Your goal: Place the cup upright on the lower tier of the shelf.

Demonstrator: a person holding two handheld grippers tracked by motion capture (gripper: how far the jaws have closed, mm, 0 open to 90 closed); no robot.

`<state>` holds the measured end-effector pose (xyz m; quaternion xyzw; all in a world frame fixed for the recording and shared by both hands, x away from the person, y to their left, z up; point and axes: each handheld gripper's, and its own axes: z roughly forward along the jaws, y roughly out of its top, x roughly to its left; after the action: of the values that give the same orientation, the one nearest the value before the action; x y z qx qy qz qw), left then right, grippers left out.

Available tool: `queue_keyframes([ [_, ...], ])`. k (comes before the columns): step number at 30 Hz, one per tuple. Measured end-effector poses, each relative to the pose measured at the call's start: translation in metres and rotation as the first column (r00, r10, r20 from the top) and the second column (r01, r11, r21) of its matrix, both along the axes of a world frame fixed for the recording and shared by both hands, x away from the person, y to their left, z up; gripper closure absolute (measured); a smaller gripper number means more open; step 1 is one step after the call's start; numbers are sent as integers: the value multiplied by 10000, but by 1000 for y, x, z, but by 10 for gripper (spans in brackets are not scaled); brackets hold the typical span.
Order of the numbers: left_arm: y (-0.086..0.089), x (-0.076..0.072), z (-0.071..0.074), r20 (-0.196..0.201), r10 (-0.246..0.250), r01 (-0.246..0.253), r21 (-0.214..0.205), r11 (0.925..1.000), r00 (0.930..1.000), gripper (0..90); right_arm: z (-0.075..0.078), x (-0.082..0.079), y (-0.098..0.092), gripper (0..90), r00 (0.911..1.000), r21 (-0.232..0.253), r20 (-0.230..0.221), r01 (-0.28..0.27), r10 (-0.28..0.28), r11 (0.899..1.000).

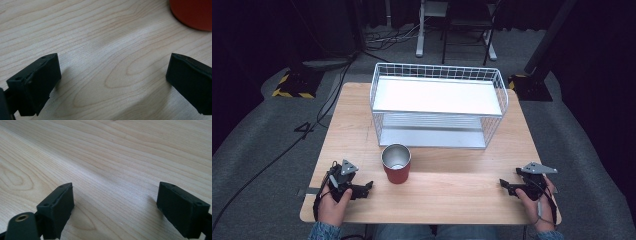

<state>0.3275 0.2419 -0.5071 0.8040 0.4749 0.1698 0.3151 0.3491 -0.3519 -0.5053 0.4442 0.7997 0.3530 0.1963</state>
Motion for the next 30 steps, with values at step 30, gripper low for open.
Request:
queue_keyframes([
  [30,7,-11,4,608,-45,140,-1559,9877,9981,156,0,1,0,147,10000,-16,-14,4,-4,10000],
])
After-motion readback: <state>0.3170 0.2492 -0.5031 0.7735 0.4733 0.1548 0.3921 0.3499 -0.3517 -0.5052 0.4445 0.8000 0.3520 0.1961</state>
